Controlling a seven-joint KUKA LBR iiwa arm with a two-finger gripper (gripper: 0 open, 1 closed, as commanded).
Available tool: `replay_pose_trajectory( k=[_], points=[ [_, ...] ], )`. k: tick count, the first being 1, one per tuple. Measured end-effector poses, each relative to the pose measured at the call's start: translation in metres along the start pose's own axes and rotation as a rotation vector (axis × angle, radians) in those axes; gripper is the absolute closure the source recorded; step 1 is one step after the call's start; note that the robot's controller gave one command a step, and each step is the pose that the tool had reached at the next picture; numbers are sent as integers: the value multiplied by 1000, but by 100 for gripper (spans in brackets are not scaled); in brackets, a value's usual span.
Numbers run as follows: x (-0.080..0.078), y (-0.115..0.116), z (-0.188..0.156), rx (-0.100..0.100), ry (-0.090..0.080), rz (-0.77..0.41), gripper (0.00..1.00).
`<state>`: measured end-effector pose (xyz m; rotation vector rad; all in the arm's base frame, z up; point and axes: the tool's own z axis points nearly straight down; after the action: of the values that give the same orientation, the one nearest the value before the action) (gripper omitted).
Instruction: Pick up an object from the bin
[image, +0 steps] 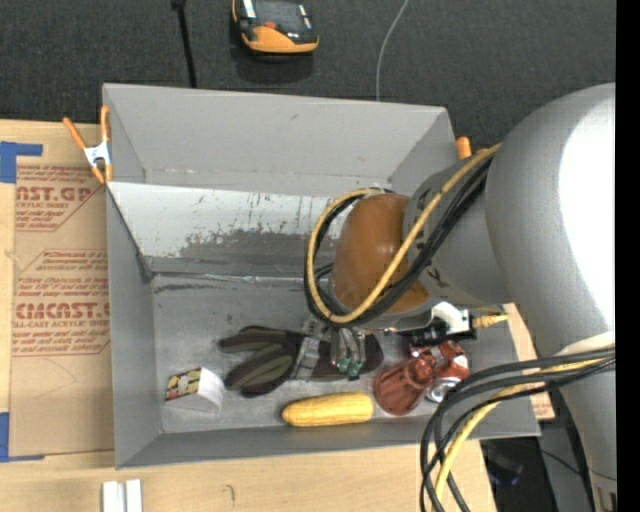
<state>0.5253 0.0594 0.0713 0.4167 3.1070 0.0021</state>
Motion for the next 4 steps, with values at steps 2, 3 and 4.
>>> replay_pose_trajectory(
  k=[2, 3, 4],
  points=[
    [3, -1, -23, 4, 12, 0, 100],
    [1, 0, -42, 1, 6, 0, 100],
    [0, 0, -53, -1, 1, 0, 100]
  ],
)
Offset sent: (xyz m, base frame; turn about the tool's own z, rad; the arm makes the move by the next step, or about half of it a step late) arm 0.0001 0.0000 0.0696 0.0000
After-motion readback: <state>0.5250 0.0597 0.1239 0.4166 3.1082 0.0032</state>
